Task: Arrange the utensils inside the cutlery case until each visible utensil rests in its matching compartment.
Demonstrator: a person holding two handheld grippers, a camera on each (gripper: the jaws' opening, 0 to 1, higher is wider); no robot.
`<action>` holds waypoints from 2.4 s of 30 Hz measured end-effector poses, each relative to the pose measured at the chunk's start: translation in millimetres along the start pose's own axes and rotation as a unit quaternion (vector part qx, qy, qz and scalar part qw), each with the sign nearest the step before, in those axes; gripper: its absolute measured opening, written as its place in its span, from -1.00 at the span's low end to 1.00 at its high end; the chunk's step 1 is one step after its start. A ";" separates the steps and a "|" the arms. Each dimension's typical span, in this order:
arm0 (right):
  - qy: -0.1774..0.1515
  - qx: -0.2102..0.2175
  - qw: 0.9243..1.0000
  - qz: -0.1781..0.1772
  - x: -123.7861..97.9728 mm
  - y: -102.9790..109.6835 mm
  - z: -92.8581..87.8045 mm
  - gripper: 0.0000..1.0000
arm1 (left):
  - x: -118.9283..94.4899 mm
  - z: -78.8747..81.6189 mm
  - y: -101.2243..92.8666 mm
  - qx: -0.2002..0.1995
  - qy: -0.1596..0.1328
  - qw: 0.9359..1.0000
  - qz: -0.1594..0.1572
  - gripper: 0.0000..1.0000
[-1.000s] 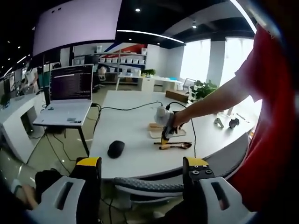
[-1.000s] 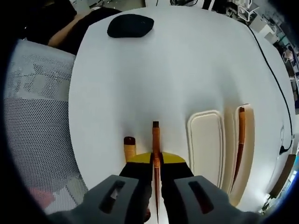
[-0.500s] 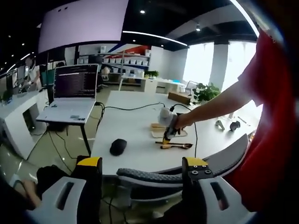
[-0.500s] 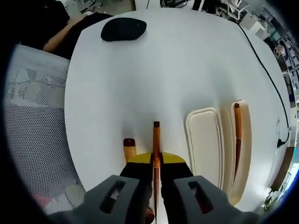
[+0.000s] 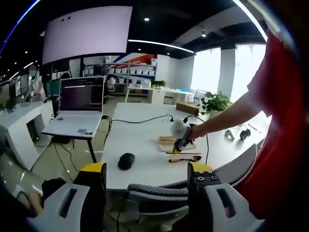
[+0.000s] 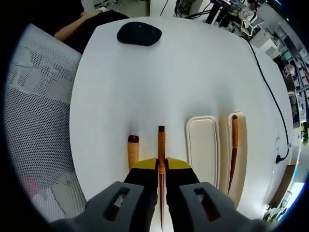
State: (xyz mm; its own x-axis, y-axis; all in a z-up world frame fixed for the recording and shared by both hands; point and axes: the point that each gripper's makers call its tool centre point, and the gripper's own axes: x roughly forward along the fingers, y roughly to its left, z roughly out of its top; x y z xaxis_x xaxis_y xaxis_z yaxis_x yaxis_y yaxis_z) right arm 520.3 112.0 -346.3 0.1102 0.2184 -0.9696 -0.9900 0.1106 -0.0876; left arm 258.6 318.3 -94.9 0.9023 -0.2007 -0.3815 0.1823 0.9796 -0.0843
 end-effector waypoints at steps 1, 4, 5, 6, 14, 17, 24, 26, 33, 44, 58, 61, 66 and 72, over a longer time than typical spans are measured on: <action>-0.021 0.006 1.000 0.013 -3.9 2.5 3.5 -0.97 | 0.6 -4.7 -1.2 0.004 0.008 1.000 0.000 0.40; -0.060 0.014 0.998 -0.003 -5.9 -6.8 8.1 -0.97 | 0.7 -11.3 -4.0 -0.002 0.012 1.000 -0.006 0.39; -0.055 0.017 0.998 -0.006 -7.8 -7.9 4.5 -0.97 | 1.2 -13.9 -4.2 -0.005 0.013 1.000 -0.008 0.39; -0.060 0.013 0.998 -0.007 -11.0 -7.9 2.9 -0.97 | 1.7 -15.5 -4.1 -0.005 0.014 1.000 -0.009 0.39; -0.080 0.031 0.996 -0.033 -31.7 -11.9 -4.2 -0.97 | 9.0 -12.6 -0.2 -0.008 0.010 1.000 -0.018 0.37; -0.090 0.040 0.994 -0.041 -35.4 -12.7 -5.5 -0.97 | 11.0 -9.1 1.5 0.000 0.010 1.000 -0.025 0.37; -0.101 0.044 0.992 -0.053 -42.2 -18.2 -1.3 -0.97 | 15.9 -9.1 8.0 0.000 0.013 0.999 -0.032 0.37; -0.106 0.045 0.992 -0.058 -44.8 -20.8 0.1 -0.97 | 17.8 -8.6 8.6 0.001 0.014 0.999 -0.033 0.37; -0.123 0.077 0.987 -0.075 -54.7 -32.3 2.1 -0.97 | 24.2 9.9 1.2 -0.015 -0.004 0.999 -0.052 0.37; -0.133 0.099 0.981 -0.099 -63.4 -38.8 -1.2 -0.97 | 32.2 4.3 5.7 -0.007 0.012 0.998 -0.066 0.37; -0.151 0.124 0.968 -0.158 -84.6 -50.7 -5.4 -0.97 | 36.1 6.1 6.8 0.005 0.019 0.997 -0.077 0.36; -0.153 0.128 0.966 -0.164 -86.4 -52.0 -6.4 -0.97 | 34.8 4.4 7.4 0.006 0.021 0.997 -0.077 0.36; -0.129 0.097 0.968 -0.191 -87.4 -53.8 -10.8 -0.97 | 34.4 2.3 8.6 0.006 0.025 0.997 -0.074 0.36; -0.105 0.054 0.970 -0.214 -83.2 -58.1 -7.2 -0.97 | 34.6 3.5 6.6 0.008 0.027 0.997 -0.075 0.36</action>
State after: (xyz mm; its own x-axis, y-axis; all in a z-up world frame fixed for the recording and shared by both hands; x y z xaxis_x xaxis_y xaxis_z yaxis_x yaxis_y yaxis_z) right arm 568.0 80.5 -262.1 0.5351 0.3222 -0.7809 -0.8364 0.3324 -0.4359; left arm 292.4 317.8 -105.5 0.8423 -0.3454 -0.4138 0.3209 0.9382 -0.1299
